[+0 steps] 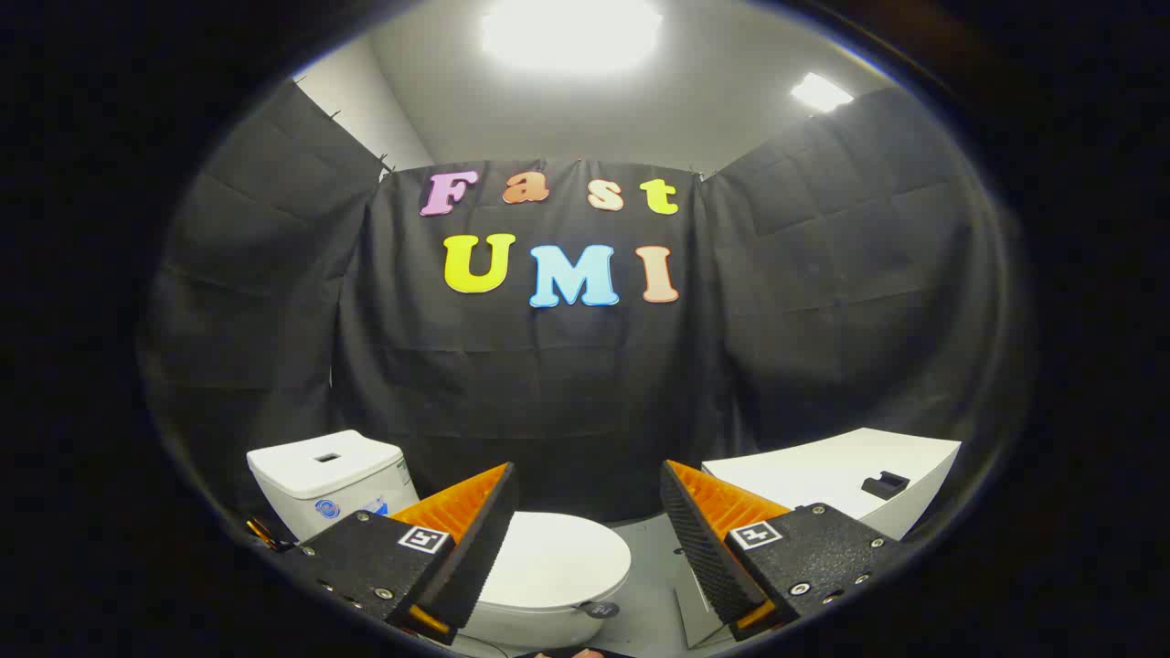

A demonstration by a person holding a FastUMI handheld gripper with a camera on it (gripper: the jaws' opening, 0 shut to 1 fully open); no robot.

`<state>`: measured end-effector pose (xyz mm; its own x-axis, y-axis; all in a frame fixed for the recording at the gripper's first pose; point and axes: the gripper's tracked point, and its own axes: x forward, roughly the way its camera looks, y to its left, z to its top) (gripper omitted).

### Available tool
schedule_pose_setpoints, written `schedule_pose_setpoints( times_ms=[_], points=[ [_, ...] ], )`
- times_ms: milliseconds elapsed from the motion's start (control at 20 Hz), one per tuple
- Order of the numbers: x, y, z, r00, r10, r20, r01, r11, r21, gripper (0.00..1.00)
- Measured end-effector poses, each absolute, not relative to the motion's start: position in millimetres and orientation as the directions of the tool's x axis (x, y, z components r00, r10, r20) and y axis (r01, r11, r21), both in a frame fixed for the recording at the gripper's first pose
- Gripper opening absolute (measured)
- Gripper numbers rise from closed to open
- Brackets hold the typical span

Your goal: Open the toilet lid.

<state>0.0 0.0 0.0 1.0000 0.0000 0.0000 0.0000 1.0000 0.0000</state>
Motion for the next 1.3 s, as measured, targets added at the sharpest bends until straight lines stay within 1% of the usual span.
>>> schedule_pose_setpoints(
  times_ms=[200, 450, 600, 800, 900, 1100, 1300],
  points=[
    [-2, -10, 12, 0.997, -0.049, 0.059, 0.05, 0.998, -0.023, 0.95],
    [6, -6, 7, 0.997, -0.046, 0.055, 0.049, 0.998, -0.049, 0.95],
    [14, -5, 3, 0.998, -0.046, 0.046, 0.048, 0.998, -0.035, 0.96],
    [25, -9, 12, 0.994, -0.065, 0.091, 0.068, 0.997, -0.026, 0.95],
    [28, -7, -5, 0.997, -0.065, 0.044, 0.066, 0.998, -0.013, 0.95],
    [30, 6, -4, 0.998, -0.048, 0.034, 0.049, 0.998, -0.025, 0.95],
    [36, 20, -21, 1.0, -0.018, -0.024, 0.017, 0.999, -0.044, 0.95]
  ],
)
